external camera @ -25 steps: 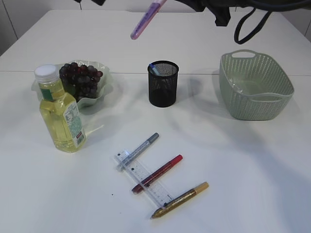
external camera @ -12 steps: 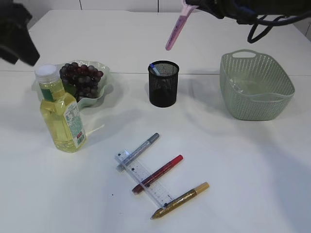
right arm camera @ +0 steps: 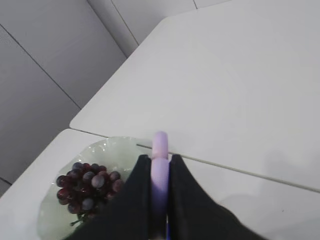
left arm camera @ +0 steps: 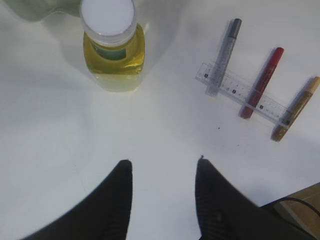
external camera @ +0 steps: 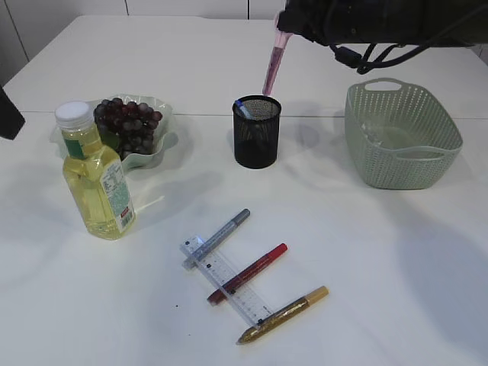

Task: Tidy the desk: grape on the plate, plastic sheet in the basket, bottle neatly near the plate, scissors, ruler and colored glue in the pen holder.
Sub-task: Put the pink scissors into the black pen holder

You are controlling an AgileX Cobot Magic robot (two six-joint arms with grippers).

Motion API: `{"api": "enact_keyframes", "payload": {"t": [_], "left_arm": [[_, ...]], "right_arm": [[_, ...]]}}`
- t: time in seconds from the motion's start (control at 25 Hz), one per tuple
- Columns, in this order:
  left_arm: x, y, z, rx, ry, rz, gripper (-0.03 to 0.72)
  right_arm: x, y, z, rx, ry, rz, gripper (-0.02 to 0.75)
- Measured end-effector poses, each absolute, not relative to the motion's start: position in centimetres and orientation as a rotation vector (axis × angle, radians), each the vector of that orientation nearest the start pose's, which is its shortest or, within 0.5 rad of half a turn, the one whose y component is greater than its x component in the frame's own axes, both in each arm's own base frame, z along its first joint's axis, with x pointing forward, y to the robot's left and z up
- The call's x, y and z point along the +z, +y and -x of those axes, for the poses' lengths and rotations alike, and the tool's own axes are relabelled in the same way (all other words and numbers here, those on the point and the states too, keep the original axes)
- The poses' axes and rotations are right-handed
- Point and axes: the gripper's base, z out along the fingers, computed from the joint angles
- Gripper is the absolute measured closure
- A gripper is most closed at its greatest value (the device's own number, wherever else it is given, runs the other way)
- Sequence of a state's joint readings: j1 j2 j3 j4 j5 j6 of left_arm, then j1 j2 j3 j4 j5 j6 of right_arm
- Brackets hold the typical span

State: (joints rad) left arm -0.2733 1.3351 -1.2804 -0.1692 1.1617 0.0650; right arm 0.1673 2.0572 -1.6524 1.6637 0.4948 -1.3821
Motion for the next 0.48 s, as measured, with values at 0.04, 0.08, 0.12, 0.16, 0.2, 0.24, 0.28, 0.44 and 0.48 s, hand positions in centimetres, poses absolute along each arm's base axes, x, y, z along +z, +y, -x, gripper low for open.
{"api": "enact_keyframes", "payload": {"t": [0.04, 0.08, 0.12, 0.16, 0.2, 0.24, 0.28, 0.44, 0.48], "left_arm": [[35.6, -8.4, -24.6, -0.293, 2.672, -0.411, 0.380], [35.6, -8.4, -24.6, -0.293, 2.672, -0.411, 0.380], [35.6, -8.5, -24.6, -0.295, 2.674, -0.418, 0.380], [35.6, -8.8, -24.5, -0.294, 2.672, -0.435, 0.380], [35.5, -9.1, -24.4, -0.297, 2.673, -0.450, 0.380], [35.5, -9.3, -24.3, -0.305, 2.672, -0.459, 0.380], [35.5, -9.3, -24.3, -0.306, 2.671, -0.462, 0.380], [35.5, -9.4, -24.3, -0.306, 2.671, -0.465, 0.380], [35.5, -9.4, -24.3, -0.306, 2.671, -0.465, 0.380]], "right_arm": [[27.2, 12.4, -48.0, 0.746, 1.858, 0.250, 0.682], [26.9, 12.4, -48.3, 0.733, 1.854, 0.265, 0.682], [26.7, 12.5, -48.7, 0.720, 1.847, 0.277, 0.682], [26.4, 12.5, -49.1, 0.708, 1.845, 0.289, 0.682], [25.8, 12.6, -49.4, 0.703, 1.851, 0.289, 0.682], [25.5, 12.6, -49.7, 0.706, 1.851, 0.281, 0.682], [25.1, 12.6, -50.0, 0.702, 1.851, 0.277, 0.682], [23.0, 12.6, -50.8, 0.664, 1.861, 0.299, 0.682], [22.7, 12.6, -50.9, 0.656, 1.859, 0.310, 0.682]]}}
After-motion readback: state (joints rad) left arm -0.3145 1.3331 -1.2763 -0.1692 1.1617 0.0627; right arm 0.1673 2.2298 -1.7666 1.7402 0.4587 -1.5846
